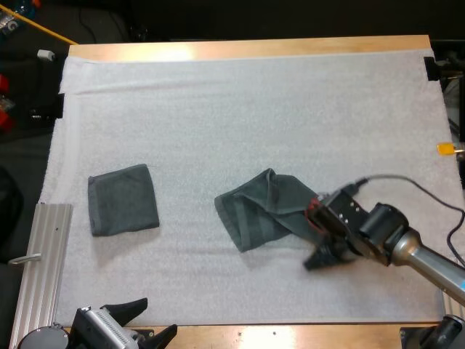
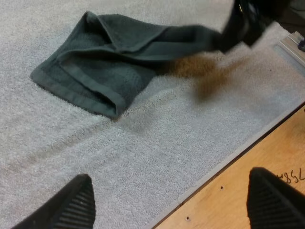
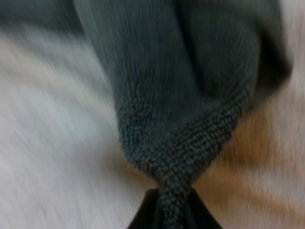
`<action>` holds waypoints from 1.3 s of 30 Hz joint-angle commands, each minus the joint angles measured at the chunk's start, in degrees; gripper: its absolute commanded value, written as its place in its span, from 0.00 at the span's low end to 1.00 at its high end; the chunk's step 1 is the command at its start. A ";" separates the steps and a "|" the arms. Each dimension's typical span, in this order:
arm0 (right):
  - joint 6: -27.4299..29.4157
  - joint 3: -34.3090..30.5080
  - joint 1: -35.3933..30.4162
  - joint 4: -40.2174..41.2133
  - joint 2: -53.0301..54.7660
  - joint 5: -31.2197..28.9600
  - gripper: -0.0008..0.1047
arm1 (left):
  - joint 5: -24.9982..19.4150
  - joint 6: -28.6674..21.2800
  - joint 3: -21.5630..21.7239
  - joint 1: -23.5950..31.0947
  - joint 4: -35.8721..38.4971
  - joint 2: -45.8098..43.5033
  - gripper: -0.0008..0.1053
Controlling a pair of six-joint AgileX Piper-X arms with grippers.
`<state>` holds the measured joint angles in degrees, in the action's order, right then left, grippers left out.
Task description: Pick towel from pile, fold and stack
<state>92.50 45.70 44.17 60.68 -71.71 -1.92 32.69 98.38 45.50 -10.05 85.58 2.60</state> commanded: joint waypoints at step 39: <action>-4.32 -12.85 0.11 10.03 20.04 4.14 0.01 | 5.63 -7.31 -3.27 -12.03 -5.48 14.07 0.62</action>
<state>88.60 32.40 44.17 70.74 -51.93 1.82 38.46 91.83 42.22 -21.51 80.66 16.38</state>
